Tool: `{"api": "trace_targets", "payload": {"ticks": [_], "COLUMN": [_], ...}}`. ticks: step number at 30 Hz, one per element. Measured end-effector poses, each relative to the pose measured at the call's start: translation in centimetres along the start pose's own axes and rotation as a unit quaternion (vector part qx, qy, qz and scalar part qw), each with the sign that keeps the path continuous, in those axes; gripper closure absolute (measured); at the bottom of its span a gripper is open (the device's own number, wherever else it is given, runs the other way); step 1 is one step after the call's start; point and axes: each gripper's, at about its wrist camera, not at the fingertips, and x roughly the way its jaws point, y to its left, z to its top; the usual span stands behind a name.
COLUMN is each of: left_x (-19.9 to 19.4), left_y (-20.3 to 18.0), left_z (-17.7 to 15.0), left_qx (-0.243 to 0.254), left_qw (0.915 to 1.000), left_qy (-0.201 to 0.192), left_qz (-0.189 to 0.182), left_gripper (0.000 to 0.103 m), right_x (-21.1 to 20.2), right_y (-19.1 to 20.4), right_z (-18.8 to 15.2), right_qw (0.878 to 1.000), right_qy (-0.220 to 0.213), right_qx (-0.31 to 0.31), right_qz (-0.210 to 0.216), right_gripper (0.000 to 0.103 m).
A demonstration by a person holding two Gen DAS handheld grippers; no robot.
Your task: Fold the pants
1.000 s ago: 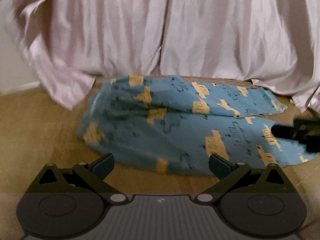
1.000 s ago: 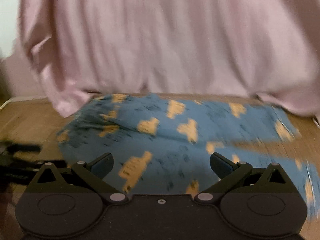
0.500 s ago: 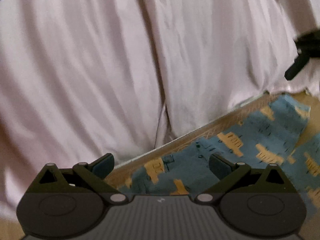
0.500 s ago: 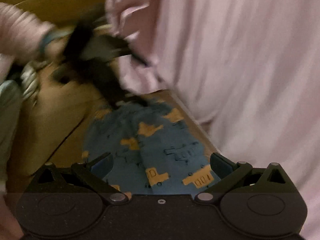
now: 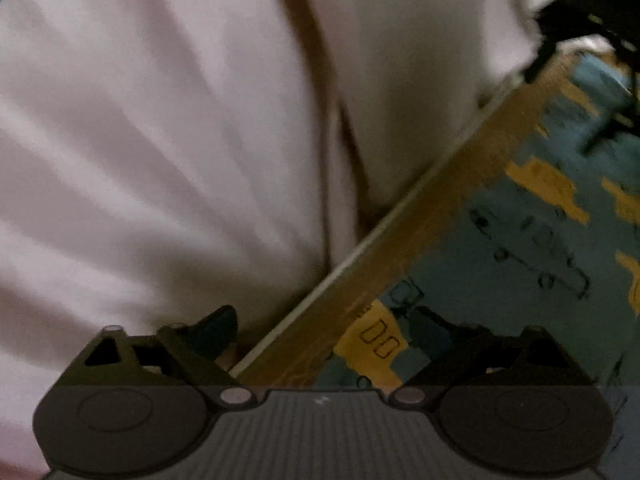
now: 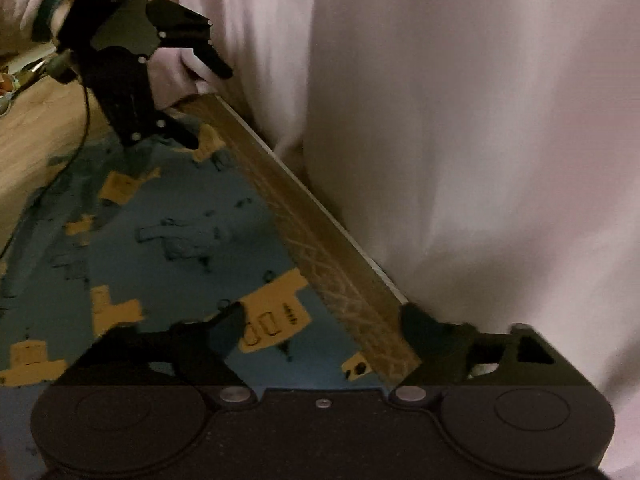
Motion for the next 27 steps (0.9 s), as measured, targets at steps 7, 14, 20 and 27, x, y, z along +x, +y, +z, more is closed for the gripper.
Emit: {"api": "trace_targets", "payload": {"ticks": [7,14,20,27], "left_x": [2.0,1.4,0.6,-0.2], "left_y": [0.8,1.8,1.2,2.4], "left_z": [-0.5,-1.0,-0.7,0.1], "left_qx": [0.018,-0.003,-0.019,-0.100], "left_qw": [0.9979,0.9961,0.9965,0.9948], "left_qy": [0.029,0.034,0.044,0.019], "left_qz": [-0.055,-0.081,-0.069,0.004], "left_gripper": [0.034,0.068,0.097,0.102], "right_x": [2.8,1.6,2.0,1.5], "right_y": [-0.6,-0.7,0.4,0.3], "right_z": [-1.2,-2.2,-1.6,0.0], "right_qw": [1.000,0.999,1.000,0.991], "right_qy": [0.019,0.022,0.016,-0.034], "right_qx": [0.007,0.024,0.022,0.018], "right_qz": [0.010,0.008,-0.011,-0.127], "right_gripper": [0.048,0.076,0.100,0.100]}}
